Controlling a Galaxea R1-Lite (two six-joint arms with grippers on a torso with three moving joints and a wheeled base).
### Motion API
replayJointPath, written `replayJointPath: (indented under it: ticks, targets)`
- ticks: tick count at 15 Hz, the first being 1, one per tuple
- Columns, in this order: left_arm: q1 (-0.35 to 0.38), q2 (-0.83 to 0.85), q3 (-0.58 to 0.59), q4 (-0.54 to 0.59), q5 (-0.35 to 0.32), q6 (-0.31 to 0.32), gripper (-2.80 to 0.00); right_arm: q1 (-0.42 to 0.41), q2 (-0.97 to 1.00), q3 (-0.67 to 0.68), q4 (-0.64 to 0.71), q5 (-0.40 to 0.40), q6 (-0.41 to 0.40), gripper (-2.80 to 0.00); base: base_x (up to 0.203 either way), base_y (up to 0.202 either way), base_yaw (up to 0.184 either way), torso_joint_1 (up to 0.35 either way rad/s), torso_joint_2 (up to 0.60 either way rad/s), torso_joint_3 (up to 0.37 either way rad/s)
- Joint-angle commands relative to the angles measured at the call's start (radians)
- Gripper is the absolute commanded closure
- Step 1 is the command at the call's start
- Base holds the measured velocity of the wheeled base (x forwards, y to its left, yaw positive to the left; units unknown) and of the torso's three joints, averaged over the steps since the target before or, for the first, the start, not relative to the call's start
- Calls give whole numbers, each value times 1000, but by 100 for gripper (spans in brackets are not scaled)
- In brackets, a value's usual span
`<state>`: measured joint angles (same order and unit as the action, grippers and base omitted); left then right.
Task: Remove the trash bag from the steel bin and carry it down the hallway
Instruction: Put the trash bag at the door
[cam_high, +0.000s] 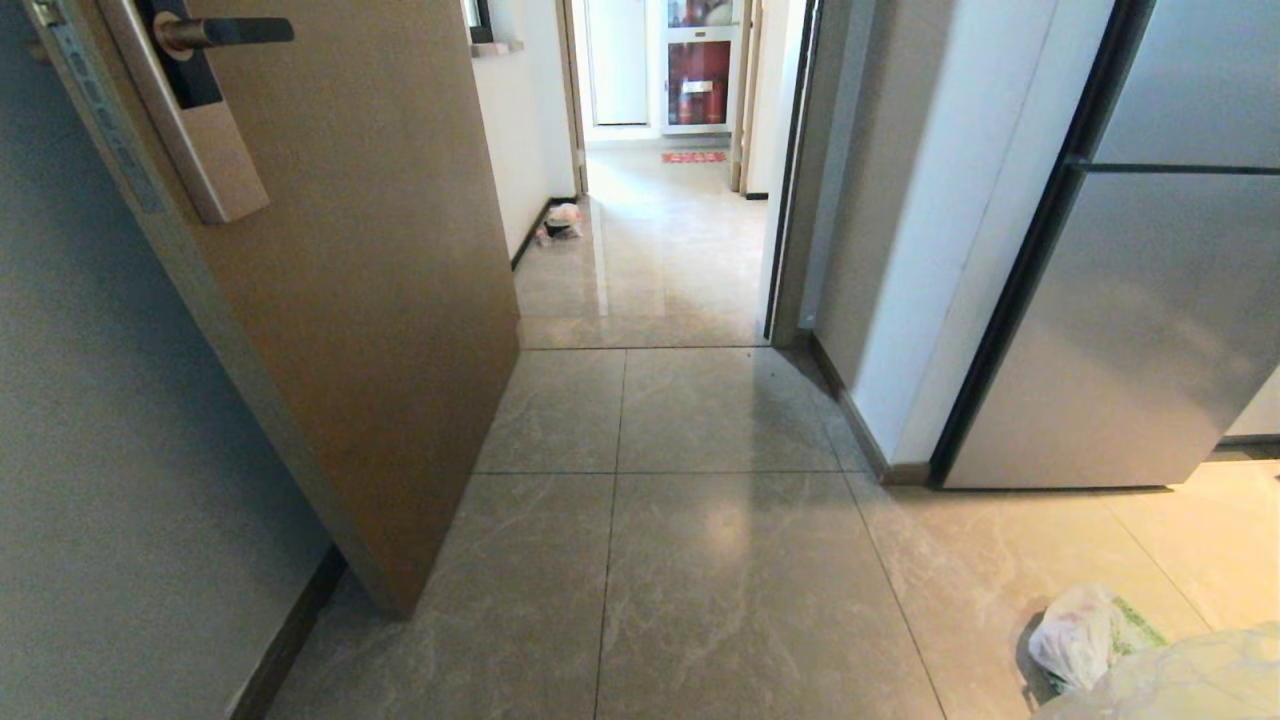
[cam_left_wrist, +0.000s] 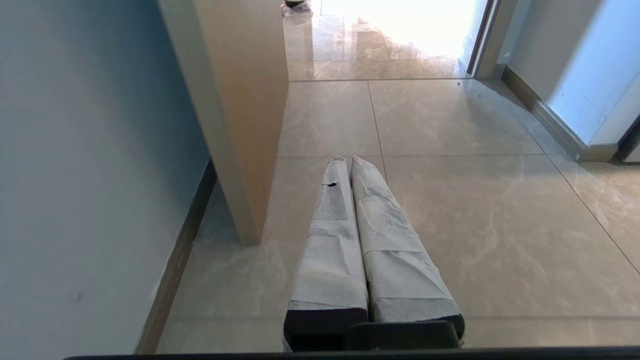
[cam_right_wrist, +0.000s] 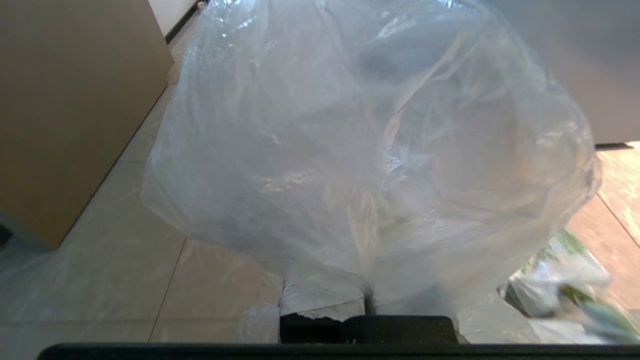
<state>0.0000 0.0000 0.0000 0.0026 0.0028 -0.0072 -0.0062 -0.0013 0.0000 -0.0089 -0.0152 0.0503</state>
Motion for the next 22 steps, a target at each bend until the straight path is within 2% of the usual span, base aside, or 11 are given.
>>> replayJointPath:
  ticks: [1,22]
  targets:
    - [0,0,0,1,0,0,0,0,0,3,0,0,0,0,194,0,-1,5,2,2]
    - [0,0,0,1,0,0,0,0,0,2,0,0,0,0,192,0,2,2,3,3]
